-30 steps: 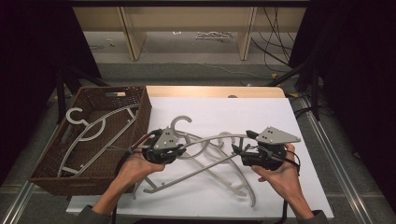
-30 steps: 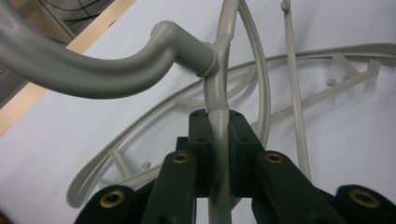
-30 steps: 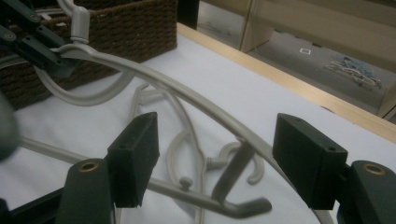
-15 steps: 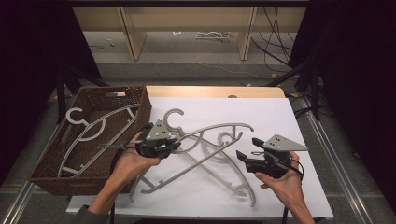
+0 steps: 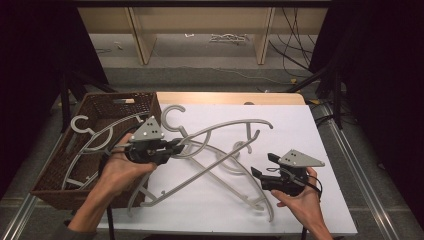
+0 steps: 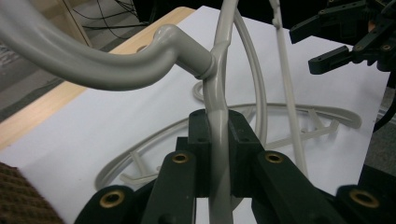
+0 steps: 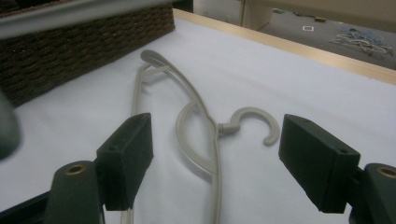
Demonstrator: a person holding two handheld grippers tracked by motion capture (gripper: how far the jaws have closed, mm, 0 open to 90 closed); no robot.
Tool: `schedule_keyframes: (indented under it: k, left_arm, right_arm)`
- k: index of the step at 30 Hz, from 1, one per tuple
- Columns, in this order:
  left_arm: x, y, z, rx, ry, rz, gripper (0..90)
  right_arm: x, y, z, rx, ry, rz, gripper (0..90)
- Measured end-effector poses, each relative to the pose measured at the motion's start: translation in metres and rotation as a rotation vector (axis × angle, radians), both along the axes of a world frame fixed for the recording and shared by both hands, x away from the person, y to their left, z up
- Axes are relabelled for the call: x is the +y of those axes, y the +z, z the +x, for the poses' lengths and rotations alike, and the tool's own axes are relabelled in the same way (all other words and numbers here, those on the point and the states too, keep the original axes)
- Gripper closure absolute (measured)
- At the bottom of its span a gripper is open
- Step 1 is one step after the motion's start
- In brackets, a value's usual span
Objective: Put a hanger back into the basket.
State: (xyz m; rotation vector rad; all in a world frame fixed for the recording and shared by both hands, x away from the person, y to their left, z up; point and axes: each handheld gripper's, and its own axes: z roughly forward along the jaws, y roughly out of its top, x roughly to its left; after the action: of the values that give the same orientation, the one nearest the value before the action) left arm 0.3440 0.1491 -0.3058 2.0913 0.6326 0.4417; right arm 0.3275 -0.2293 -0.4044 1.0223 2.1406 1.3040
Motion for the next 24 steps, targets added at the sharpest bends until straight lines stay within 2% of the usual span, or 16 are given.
schedule_keyframes:
  k: [4, 5, 6, 7, 8, 10, 11, 12, 14, 17, 18, 19, 20, 22, 23, 24]
  left_arm:
    - [0.012, 0.015, 0.002, 0.0, 0.005, 0.003, 81.8]
    - [0.014, 0.018, 0.002, 0.005, 0.024, -0.008, 81.8]
    - [0.019, 0.022, 0.004, -0.004, 0.028, 0.01, 81.8]
    - [0.024, 0.024, 0.006, -0.012, 0.037, 0.003, 81.8]
    - [0.028, 0.027, 0.008, -0.007, 0.058, -0.004, 81.8]
    - [0.039, 0.03, 0.011, -0.017, 0.091, 0.002, 81.8]
    - [0.044, 0.032, 0.013, -0.025, 0.105, 0.005, 81.8]
    - [0.048, 0.032, 0.014, -0.027, 0.113, 0.005, 81.8]
    - [0.059, 0.032, 0.02, -0.029, 0.15, -0.007, 81.8]
    - [0.075, 0.031, 0.026, -0.014, 0.209, -0.003, 81.8]
    - [0.08, 0.03, 0.029, -0.013, 0.228, -0.019, 81.8]
    - [0.085, 0.03, 0.03, -0.012, 0.237, -0.006, 81.8]
    - [0.09, 0.029, 0.033, -0.014, 0.261, -0.023, 81.8]
    - [0.099, 0.028, 0.037, -0.018, 0.283, 0.004, 81.8]
    - [0.103, 0.027, 0.039, -0.023, 0.298, 0.001, 81.8]
    - [0.109, 0.027, 0.042, -0.029, 0.3, 0.03, 81.8]
  right_arm:
    - [-0.001, -0.003, 0.0, 0.012, -0.007, 0.004, 26.5]
    - [-0.001, -0.003, 0.0, 0.014, -0.01, 0.006, 26.5]
    - [-0.002, -0.003, 0.0, 0.013, -0.009, 0.005, 26.5]
    - [-0.002, -0.003, 0.0, 0.023, -0.014, 0.011, 26.5]
    - [-0.002, -0.004, 0.001, -0.004, -0.015, 0.019, 26.5]
    - [-0.002, -0.004, 0.001, 0.025, -0.01, 0.031, 26.5]
    - [-0.003, -0.003, 0.001, 0.022, -0.016, 0.015, 26.5]
    - [-0.003, -0.005, 0.002, 0.004, -0.016, 0.023, 26.5]
    - [-0.003, -0.005, 0.001, 0.028, -0.015, 0.015, 26.5]
    - [-0.001, -0.006, 0.001, 0.044, -0.007, 0.014, 26.5]
    - [-0.001, -0.007, 0.002, 0.027, -0.004, 0.01, 26.5]
    - [-0.001, -0.007, 0.002, 0.026, -0.005, 0.008, 26.5]
    - [-0.001, -0.007, 0.002, 0.033, -0.005, 0.005, 26.5]
    - [-0.001, -0.007, 0.002, 0.031, -0.006, 0.006, 26.5]
    - [0.0, -0.007, 0.002, 0.044, -0.003, 0.011, 26.5]
    - [-0.001, -0.007, 0.002, 0.038, -0.004, 0.009, 26.5]
